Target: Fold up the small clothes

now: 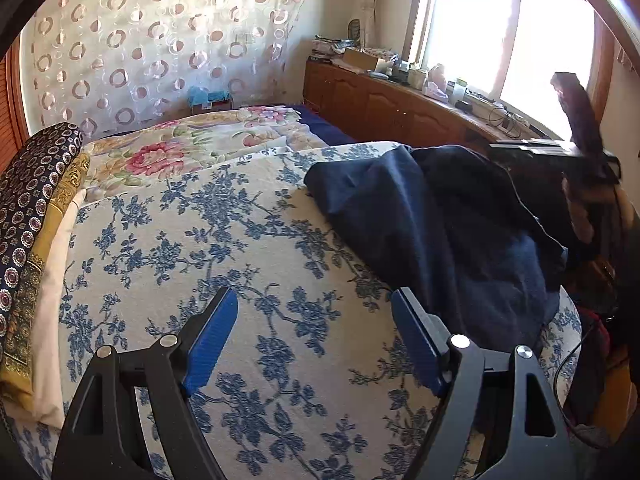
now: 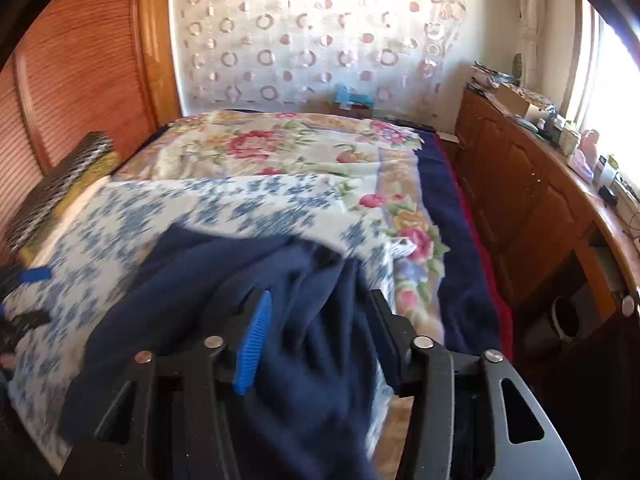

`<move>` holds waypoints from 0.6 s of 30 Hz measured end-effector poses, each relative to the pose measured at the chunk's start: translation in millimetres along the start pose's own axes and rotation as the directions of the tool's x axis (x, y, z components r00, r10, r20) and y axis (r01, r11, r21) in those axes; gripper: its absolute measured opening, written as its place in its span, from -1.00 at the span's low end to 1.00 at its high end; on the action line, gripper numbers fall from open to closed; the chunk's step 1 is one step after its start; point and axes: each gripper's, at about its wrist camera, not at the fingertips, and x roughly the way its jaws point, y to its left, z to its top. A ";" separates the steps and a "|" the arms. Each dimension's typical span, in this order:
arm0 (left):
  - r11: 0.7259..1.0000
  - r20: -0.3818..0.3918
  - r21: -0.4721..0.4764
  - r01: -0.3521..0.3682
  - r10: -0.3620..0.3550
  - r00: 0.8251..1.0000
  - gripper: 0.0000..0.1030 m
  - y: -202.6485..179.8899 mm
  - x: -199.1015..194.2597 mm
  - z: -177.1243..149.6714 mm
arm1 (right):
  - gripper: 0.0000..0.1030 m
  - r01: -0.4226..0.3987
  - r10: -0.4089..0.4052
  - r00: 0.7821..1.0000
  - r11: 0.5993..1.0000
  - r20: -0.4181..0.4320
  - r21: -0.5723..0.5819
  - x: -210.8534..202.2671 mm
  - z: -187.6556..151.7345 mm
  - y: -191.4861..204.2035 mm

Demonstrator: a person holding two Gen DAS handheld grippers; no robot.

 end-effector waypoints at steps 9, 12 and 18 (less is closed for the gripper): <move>0.999 0.015 0.033 0.002 -0.003 1.000 0.55 -34.7 -9.1 -4.1 | 0.03 -0.025 0.025 0.996 1.000 -0.082 -0.007 -41.2 -68.7 -11.2; 0.999 0.020 0.044 -0.001 0.000 1.000 0.55 -44.7 -13.9 -5.2 | 0.03 -0.030 0.031 0.996 0.999 -0.087 0.015 -44.1 -71.6 -13.6; 0.999 0.019 0.052 -0.012 0.011 1.000 0.56 -58.5 -17.6 -8.8 | -0.59 -0.044 0.039 0.995 0.998 -0.095 -0.053 -44.8 -77.5 -5.3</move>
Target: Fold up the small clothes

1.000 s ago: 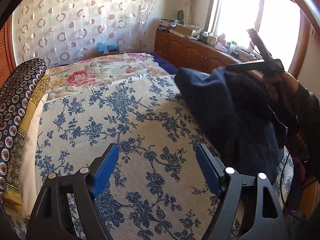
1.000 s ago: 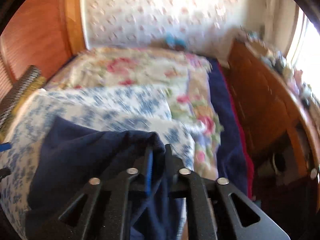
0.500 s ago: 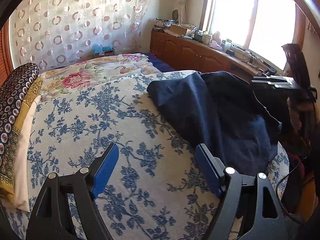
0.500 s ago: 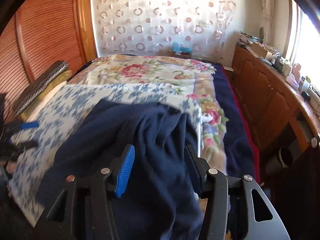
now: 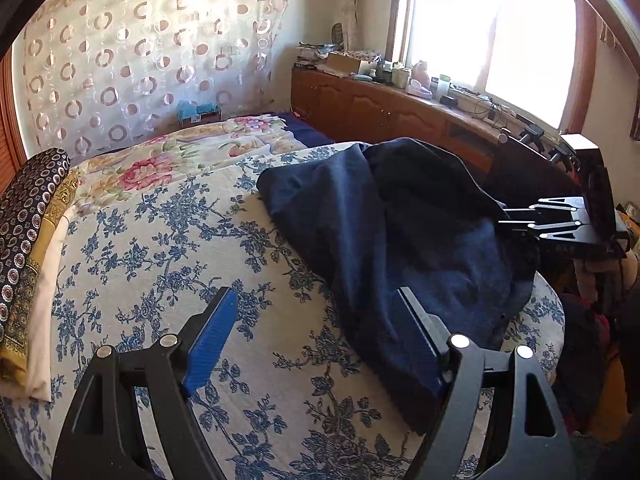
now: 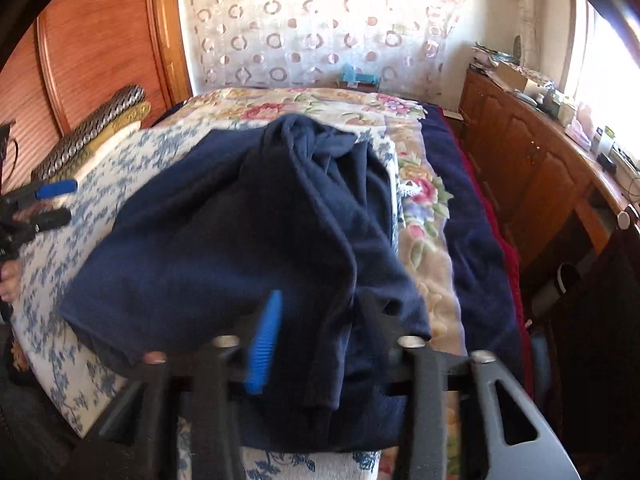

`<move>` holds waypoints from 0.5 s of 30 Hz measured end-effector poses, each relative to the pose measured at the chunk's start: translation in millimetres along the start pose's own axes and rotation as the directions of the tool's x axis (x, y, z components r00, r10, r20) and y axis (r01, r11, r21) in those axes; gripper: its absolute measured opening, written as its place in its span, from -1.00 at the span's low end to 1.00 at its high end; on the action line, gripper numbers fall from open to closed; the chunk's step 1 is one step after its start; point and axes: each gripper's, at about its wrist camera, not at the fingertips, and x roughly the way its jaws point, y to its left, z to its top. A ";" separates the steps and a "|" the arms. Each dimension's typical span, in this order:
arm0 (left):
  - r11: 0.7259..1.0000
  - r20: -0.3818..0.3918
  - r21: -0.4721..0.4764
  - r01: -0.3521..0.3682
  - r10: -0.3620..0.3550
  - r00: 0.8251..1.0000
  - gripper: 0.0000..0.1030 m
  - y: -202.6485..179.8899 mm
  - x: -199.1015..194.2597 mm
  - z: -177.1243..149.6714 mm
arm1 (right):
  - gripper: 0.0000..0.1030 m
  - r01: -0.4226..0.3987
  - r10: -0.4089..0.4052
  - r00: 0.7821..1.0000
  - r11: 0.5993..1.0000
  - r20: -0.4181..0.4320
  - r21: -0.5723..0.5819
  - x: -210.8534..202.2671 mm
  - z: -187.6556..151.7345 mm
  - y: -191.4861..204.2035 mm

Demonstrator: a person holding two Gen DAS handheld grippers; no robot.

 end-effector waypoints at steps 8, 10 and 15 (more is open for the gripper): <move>1.000 -0.036 -0.020 0.010 -0.010 0.999 0.55 -7.8 1.9 -10.7 | -0.95 0.001 -0.001 0.991 1.000 0.134 -0.004 -54.3 -11.6 -5.7; 1.000 -0.042 -0.022 0.021 -0.022 0.999 0.55 -10.6 2.7 -12.3 | -0.95 0.021 -0.025 0.989 0.999 0.144 0.026 -65.6 -19.5 -15.6; 0.997 -0.097 -0.033 0.070 -0.073 0.993 0.55 -18.2 17.0 -22.8 | -0.95 0.011 -0.019 0.997 0.995 0.074 0.101 -46.6 -44.8 -31.2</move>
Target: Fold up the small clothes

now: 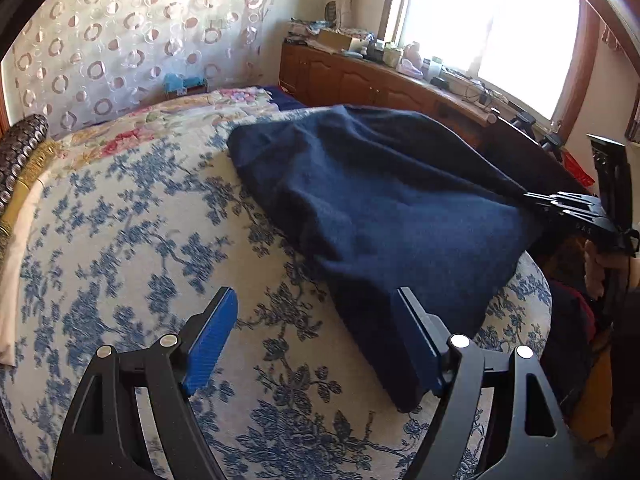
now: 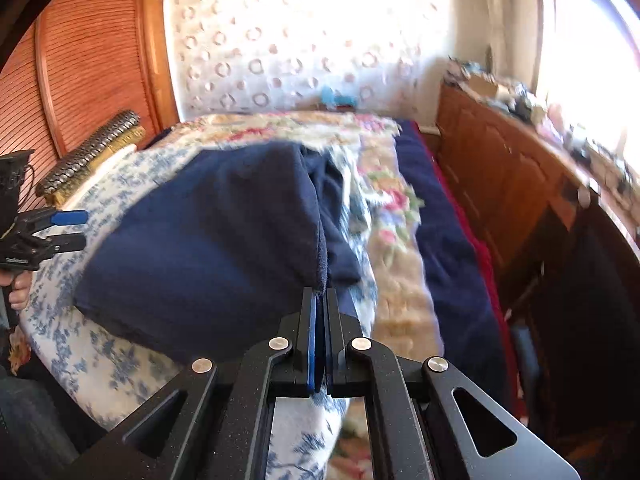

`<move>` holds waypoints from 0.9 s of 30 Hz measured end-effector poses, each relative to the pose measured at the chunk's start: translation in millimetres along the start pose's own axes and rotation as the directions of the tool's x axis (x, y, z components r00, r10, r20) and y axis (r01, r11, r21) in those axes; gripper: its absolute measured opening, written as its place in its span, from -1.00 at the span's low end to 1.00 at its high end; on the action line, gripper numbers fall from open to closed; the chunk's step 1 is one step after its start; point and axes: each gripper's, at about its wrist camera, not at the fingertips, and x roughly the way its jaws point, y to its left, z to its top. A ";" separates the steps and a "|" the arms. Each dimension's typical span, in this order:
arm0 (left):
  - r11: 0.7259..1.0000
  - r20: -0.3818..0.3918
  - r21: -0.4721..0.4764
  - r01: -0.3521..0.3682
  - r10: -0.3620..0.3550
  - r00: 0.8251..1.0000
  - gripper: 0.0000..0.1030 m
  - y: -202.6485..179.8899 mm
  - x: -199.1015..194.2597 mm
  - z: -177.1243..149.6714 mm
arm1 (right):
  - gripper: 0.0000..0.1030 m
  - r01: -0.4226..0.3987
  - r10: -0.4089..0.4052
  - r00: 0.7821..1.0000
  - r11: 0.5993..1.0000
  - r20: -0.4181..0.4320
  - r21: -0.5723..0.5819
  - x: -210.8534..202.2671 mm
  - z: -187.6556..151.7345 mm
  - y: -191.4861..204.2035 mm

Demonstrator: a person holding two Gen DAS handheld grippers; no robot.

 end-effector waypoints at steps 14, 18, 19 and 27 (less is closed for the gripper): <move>0.983 -0.077 -0.036 0.179 -0.182 0.980 -0.15 -19.6 14.3 -20.3 | 0.02 0.032 -0.035 0.999 0.995 0.027 0.100 14.8 -5.9 1.1; 0.982 -0.073 -0.009 0.190 -0.190 0.979 -0.80 -28.0 9.4 -20.4 | 0.14 -0.004 -0.001 0.998 0.997 0.068 0.078 -0.4 -11.5 15.2; 0.982 -0.063 0.008 0.187 -0.186 0.981 -0.80 -31.4 5.7 -18.5 | 0.20 -0.007 0.003 0.997 0.998 0.073 0.062 -4.0 -12.2 21.1; 0.975 0.073 0.068 0.213 -0.217 0.973 -0.83 -47.7 -34.3 25.9 | 0.47 -0.097 0.110 0.985 0.990 0.130 -0.104 -29.2 -25.0 76.7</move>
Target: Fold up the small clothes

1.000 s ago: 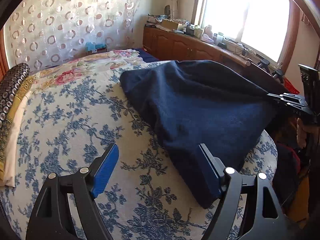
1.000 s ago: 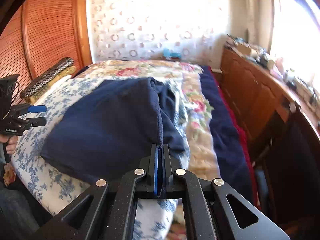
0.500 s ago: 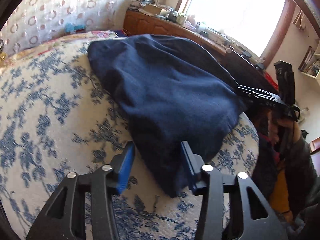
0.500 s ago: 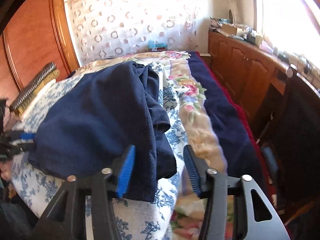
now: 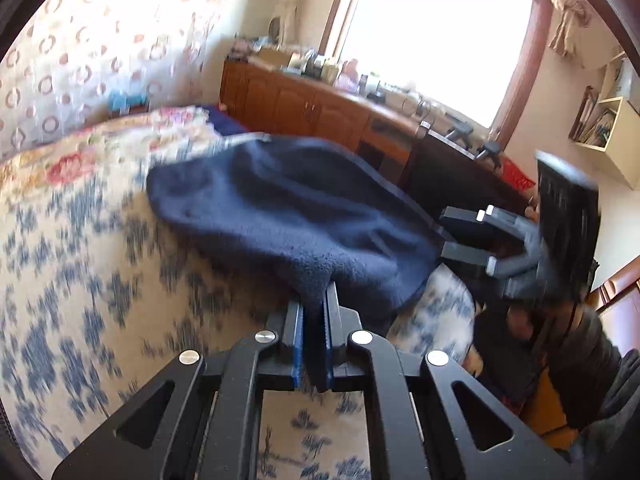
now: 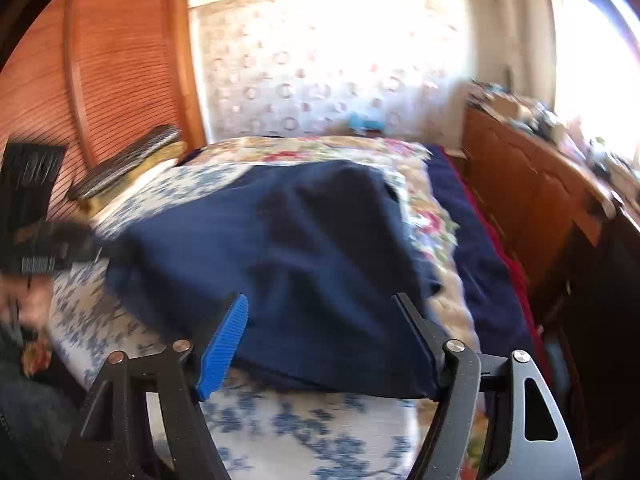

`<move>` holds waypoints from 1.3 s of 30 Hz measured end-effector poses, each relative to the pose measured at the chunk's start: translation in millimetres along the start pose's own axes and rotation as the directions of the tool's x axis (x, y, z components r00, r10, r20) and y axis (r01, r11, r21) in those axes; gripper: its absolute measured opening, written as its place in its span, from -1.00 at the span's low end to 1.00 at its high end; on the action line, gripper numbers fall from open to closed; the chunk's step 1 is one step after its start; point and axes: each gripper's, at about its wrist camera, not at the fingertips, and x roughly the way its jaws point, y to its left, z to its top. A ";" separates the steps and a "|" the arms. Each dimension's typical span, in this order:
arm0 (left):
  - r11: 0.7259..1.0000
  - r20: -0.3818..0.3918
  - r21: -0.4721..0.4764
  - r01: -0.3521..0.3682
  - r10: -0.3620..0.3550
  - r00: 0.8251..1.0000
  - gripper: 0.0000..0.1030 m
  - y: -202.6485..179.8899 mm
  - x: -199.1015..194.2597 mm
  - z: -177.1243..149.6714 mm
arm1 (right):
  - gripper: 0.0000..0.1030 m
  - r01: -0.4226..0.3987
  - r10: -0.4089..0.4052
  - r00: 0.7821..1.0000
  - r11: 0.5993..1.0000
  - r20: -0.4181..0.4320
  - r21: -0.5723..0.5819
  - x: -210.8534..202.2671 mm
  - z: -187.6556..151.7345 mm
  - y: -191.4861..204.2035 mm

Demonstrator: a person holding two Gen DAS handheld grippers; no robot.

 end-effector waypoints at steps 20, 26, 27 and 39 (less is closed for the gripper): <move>0.998 0.096 -0.051 0.022 -0.017 0.995 -0.83 12.2 -13.7 38.7 | -0.55 0.146 -0.156 0.983 0.984 -0.097 -0.102 42.2 -17.2 -14.4; 0.993 0.094 -0.114 -0.036 0.047 0.994 -0.83 42.9 -14.8 51.8 | -0.83 0.163 -0.165 0.986 0.969 0.007 -0.186 37.8 47.6 -13.5; 0.991 0.091 -0.122 -0.045 0.056 0.994 -0.83 50.4 -12.1 55.4 | -0.83 0.165 -0.164 0.986 0.966 0.022 -0.199 40.6 61.6 -14.6; 0.967 0.091 -0.163 -0.193 0.210 0.974 0.09 137.7 24.1 92.5 | -0.23 0.140 -0.154 0.986 0.975 -0.071 -0.173 176.1 146.0 -54.9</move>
